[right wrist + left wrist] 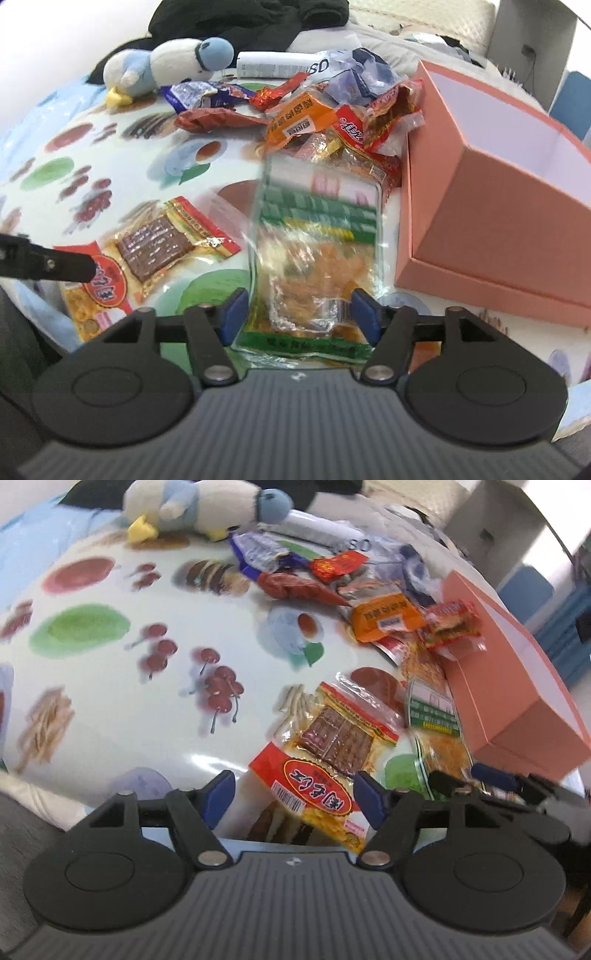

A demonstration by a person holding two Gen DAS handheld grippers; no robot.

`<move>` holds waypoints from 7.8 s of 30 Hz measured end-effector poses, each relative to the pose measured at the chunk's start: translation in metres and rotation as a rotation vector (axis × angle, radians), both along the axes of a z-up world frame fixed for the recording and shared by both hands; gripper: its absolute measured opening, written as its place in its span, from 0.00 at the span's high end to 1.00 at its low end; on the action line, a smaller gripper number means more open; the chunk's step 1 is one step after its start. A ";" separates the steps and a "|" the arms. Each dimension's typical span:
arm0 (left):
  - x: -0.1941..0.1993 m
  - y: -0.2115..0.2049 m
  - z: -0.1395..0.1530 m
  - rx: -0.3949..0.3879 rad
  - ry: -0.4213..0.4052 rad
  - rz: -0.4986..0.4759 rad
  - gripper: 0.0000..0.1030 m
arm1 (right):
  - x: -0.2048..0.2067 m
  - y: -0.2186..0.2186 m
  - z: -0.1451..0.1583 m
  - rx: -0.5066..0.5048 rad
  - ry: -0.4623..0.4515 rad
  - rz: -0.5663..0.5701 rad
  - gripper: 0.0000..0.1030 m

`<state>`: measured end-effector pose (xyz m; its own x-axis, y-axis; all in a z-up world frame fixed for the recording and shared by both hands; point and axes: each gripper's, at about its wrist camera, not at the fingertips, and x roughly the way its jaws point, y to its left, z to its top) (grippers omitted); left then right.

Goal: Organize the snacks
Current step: 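Grasp the red-and-yellow meat pack with the left tool while the right holds the bag, then carry the green bag over the pink box while the left tool carries the meat pack, then open both tools to drop the green bag and meat pack into the pink box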

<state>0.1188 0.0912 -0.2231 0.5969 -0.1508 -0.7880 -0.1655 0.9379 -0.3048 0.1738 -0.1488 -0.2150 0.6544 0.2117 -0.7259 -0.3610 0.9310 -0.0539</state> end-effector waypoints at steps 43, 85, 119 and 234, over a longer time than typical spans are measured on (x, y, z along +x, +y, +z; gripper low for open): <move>0.072 -0.057 -0.019 0.253 0.018 -0.478 0.43 | 0.006 -0.008 -0.006 0.055 0.065 0.071 0.57; -0.018 -0.081 0.137 -0.007 -0.255 -0.155 0.46 | -0.080 -0.069 0.129 0.156 -0.219 -0.118 0.66; 0.165 -0.192 0.100 0.015 -0.198 -0.341 0.81 | 0.058 -0.189 0.102 0.181 -0.217 -0.344 0.65; 0.153 -0.206 0.185 0.083 -0.389 -0.392 0.23 | 0.058 -0.211 0.151 0.247 -0.286 -0.293 0.30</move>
